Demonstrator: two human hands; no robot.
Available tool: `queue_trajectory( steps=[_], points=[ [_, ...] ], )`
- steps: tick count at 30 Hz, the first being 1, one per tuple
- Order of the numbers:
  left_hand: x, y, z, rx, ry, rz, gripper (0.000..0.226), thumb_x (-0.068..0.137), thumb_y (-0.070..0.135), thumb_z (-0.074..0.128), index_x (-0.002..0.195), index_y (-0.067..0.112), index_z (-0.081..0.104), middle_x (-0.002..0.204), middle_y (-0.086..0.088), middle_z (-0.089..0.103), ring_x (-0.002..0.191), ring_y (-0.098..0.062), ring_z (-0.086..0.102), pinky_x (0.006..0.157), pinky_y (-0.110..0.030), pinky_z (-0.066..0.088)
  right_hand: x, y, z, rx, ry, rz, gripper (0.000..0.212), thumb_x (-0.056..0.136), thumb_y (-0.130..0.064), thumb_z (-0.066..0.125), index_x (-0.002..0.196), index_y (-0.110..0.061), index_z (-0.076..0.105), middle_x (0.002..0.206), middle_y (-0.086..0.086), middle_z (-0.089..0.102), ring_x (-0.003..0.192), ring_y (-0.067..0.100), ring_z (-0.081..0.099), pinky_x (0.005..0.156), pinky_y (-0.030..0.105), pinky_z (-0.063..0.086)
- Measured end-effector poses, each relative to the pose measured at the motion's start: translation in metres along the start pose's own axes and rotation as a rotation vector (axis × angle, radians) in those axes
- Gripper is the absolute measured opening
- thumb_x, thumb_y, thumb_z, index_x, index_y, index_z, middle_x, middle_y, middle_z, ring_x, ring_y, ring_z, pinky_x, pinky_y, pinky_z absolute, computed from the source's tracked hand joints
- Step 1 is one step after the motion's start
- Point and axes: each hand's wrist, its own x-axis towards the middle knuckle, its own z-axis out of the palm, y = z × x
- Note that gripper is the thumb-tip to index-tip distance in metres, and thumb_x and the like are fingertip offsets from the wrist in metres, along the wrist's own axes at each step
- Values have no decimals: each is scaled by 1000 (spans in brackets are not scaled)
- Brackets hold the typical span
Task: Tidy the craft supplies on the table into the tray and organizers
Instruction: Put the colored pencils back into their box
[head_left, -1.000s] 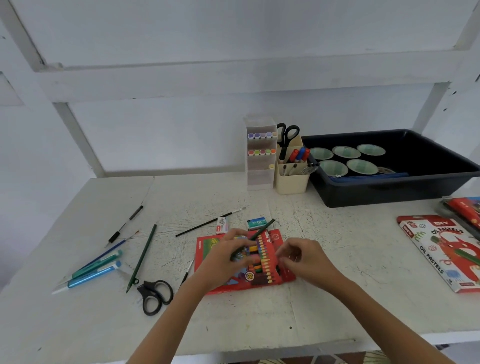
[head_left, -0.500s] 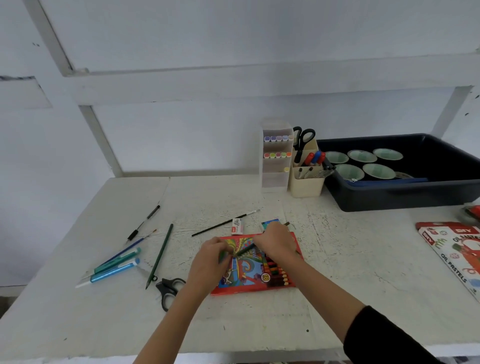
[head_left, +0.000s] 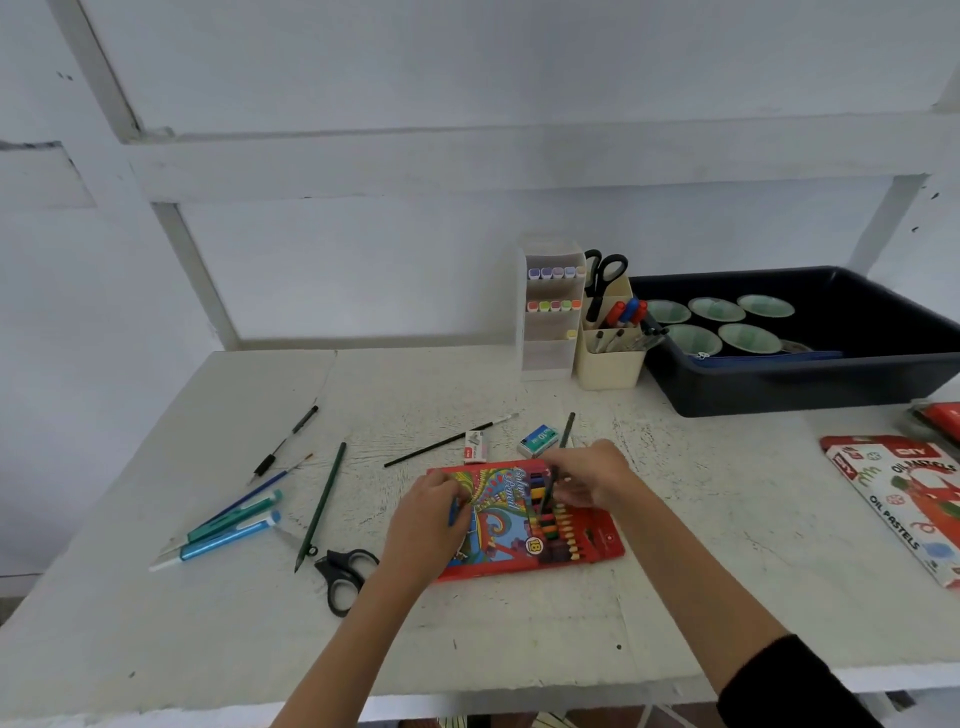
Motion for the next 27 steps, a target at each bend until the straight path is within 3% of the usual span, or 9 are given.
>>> queue_trajectory(
  steps=[4,7,10,17,21,27],
  points=[
    [1,3,-1,-19,26,34,20,91,24,56,107,15,65,115,3,59,103,-12,52,85,-21,42,-4,-2,-43,60,-77,-34,18,81,-12,67,90,4,63,74,13,71,48,11,56,45,19,43],
    [1,12,-3,-131,-39,101,31,87,34,62,113,18,64,120,7,59,110,-8,51,91,-20,42,-6,5,-76,-173,-108,-217,14,83,-18,68,89,-6,71,80,6,74,72,12,63,60,21,45],
    [2,24,-4,-141,-187,141,47,80,48,66,121,25,61,133,12,51,120,-5,45,100,-23,40,-5,22,-106,-322,-139,-332,10,80,-18,73,87,-12,74,80,2,74,76,12,63,61,15,46],
    [4,38,-2,-118,-247,137,44,77,44,71,118,26,63,129,16,51,119,-2,44,89,-16,38,-2,53,-150,-556,-110,-426,11,77,-12,73,79,-23,74,84,-5,73,85,10,65,75,15,45],
    [7,42,-3,-126,-272,117,43,76,41,73,115,25,64,125,15,50,116,-4,45,90,-22,43,-6,63,-155,-627,-114,-481,17,79,-12,72,76,-28,72,82,-10,71,81,7,64,70,10,45],
    [9,43,-4,-120,-302,101,43,74,41,74,114,27,64,123,15,50,115,-5,46,92,-29,46,-10,68,-124,-652,-111,-596,11,79,-13,72,83,-23,75,78,-14,68,78,3,62,67,8,42]
  ],
)
